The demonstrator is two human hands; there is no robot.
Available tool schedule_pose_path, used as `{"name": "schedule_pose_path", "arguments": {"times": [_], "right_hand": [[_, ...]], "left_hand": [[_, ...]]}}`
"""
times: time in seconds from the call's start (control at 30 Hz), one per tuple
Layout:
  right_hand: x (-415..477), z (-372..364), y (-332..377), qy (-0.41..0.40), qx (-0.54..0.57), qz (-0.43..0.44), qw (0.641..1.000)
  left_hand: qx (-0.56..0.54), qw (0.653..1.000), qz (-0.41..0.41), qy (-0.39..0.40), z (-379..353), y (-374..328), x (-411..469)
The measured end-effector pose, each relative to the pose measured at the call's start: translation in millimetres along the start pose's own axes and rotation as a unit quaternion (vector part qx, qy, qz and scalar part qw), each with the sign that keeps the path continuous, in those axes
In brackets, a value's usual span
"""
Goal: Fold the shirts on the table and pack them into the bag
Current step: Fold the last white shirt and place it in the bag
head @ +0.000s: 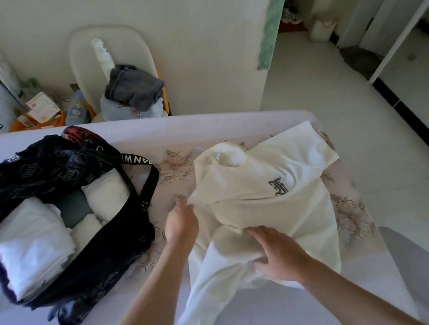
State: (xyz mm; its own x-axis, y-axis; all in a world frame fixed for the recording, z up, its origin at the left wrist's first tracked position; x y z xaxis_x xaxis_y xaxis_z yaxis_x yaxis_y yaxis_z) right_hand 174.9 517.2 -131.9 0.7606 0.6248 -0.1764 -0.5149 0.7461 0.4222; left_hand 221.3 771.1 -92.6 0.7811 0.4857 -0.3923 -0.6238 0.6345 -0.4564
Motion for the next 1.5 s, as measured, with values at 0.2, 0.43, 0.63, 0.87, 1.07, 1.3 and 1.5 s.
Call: {"name": "schedule_pose_path", "arguments": {"times": [0.2, 0.43, 0.63, 0.87, 1.07, 1.3, 1.5], "right_hand": [[-4, -5, 24, 0.021, -0.055, -0.041, 0.997], [-28, -44, 53, -0.124, -0.056, -0.083, 0.987], [-44, -46, 58, -0.048, -0.089, -0.184, 0.978], [-57, 25, 53, -0.240, -0.110, -0.224, 0.938], [-113, 47, 44, 0.090, -0.171, -0.468, 0.862], [-96, -35, 107, 0.012, 0.057, -0.096, 0.994], [-81, -73, 95, 0.024, 0.006, -0.094, 0.995]], "left_hand": [[0.086, 0.987, -0.135, -0.023, 13, 17, -17], [0.140, 0.987, -0.061, 0.048, -35, 121, -86], [-0.014, 0.994, -0.105, -0.013, 5, 111, -100], [-0.026, 0.987, -0.156, 0.030, 76, 51, -118], [0.056, 0.891, -0.091, 0.441, 20, 44, -152], [-0.051, 0.979, -0.138, 0.141, -35, 95, -137], [0.061, 0.977, -0.200, 0.045, -44, 126, -104]]}}
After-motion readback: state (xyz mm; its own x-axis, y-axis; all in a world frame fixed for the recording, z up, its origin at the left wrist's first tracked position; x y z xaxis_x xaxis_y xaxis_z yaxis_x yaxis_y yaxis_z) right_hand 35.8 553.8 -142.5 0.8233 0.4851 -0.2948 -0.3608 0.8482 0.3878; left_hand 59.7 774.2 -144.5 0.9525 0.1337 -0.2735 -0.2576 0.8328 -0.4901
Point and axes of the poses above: each hand's wrist, its own x-axis towards the middle knuckle, its own z-axis out of the back of the hand, y = z × x, the point moved 1 cm from there along x, towards the middle knuckle, and after that the axes turned 9 degrees about z, right-handed, at the moved point
